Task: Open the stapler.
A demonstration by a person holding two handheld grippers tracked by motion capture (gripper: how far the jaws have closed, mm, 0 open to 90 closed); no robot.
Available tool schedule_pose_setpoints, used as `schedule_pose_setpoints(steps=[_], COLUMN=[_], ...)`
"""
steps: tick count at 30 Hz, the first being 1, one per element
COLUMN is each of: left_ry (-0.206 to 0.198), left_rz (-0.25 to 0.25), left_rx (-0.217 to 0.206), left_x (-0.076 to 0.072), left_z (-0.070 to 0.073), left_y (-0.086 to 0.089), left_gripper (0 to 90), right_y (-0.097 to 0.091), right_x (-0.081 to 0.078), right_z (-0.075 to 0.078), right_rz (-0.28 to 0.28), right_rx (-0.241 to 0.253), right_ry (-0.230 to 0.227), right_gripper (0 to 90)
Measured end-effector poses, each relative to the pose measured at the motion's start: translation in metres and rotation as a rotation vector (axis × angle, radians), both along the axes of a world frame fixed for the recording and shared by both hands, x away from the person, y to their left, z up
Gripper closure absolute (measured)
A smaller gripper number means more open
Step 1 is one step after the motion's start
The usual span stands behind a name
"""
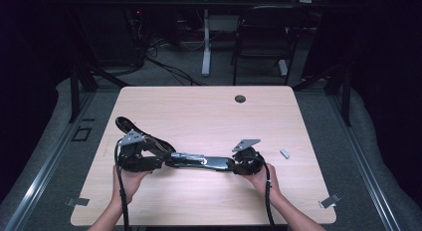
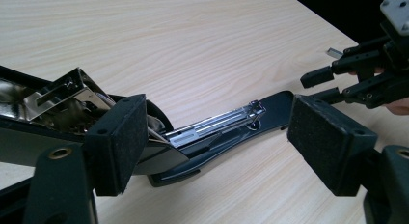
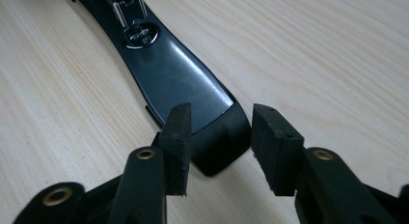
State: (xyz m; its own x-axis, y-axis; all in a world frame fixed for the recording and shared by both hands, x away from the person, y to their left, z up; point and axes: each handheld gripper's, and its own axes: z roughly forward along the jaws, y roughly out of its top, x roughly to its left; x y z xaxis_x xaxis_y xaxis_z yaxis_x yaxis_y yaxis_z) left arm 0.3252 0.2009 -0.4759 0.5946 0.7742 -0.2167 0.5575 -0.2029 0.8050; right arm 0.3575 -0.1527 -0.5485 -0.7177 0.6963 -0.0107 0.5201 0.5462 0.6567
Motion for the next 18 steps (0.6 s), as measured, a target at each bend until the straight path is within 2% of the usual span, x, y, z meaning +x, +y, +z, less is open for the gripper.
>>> schedule_pose_setpoints(steps=[5,11,13,18], left_ry=[0.03,0.074,0.086,0.115], left_rz=[-0.028,-0.066,-0.069,-0.087], left_rx=[0.013,0.029,0.035,0.029], left_x=[-0.002,-0.009,-0.009,-0.008], left_z=[-0.002,-0.008,-0.01,-0.013], left_y=[0.0,0.007,0.009,0.012], left_gripper=[19.4,14.6,11.8,7.4], right_y=[-0.006,-0.015,-0.019,-0.032], right_x=[0.003,0.007,0.009,0.013], right_z=[0.009,0.02,0.023,0.029], right_rz=[-0.013,-0.014,-0.015,-0.027], right_rx=[0.02,0.004,0.003,0.002], right_ry=[0.009,0.032,0.026,0.044], right_gripper=[51.5,44.4,43.1,37.0])
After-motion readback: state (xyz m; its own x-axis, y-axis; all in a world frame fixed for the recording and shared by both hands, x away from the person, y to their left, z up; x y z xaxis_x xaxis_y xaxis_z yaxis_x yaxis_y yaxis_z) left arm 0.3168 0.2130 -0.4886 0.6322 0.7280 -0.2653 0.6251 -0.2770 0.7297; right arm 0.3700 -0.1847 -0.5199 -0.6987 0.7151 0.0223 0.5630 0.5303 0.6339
